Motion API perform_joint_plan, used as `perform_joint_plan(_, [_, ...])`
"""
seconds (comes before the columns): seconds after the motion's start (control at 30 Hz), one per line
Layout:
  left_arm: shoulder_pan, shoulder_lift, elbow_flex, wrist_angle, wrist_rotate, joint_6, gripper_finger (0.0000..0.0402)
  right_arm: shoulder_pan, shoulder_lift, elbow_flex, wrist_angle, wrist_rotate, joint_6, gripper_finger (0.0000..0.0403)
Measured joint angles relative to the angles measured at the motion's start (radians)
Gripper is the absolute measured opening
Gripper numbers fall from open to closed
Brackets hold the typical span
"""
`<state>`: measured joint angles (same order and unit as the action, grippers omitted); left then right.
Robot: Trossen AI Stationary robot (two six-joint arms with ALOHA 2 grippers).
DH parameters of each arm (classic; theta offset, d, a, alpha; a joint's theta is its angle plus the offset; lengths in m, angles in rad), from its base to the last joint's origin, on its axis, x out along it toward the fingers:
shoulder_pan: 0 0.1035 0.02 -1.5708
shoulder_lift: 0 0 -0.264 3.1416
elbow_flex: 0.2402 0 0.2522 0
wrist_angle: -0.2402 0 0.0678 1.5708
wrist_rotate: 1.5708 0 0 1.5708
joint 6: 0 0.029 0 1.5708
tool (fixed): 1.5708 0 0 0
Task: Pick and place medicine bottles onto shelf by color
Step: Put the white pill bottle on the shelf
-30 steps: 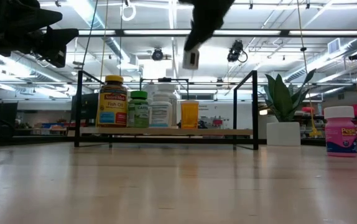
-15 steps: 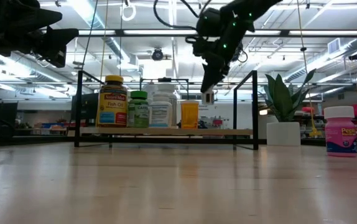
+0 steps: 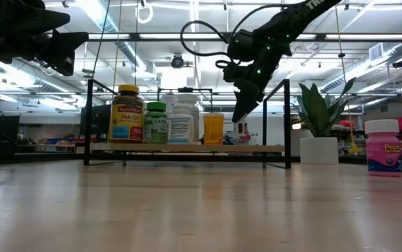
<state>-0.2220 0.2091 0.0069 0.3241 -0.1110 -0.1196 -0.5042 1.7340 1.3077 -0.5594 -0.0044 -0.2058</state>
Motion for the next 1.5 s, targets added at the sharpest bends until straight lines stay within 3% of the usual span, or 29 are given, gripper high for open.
perform_joint_plan(0.67, [0.000,0.000,0.000,0.000,0.000,0.000,0.0193,-0.075,0.029,0.053,-0.024,-0.011,-0.002,0.0170])
perform_joint_plan(0.93, [0.000,0.000,0.000,0.000,0.000,0.000,0.0198,-0.038,0.099,0.051,-0.030,0.007,-0.015,0.0169])
perform_joint_plan(1.5, [0.000,0.000,0.000,0.000,0.000,0.000,0.0195,-0.033,0.098,0.052,-0.042,-0.042,0.001,0.0178])
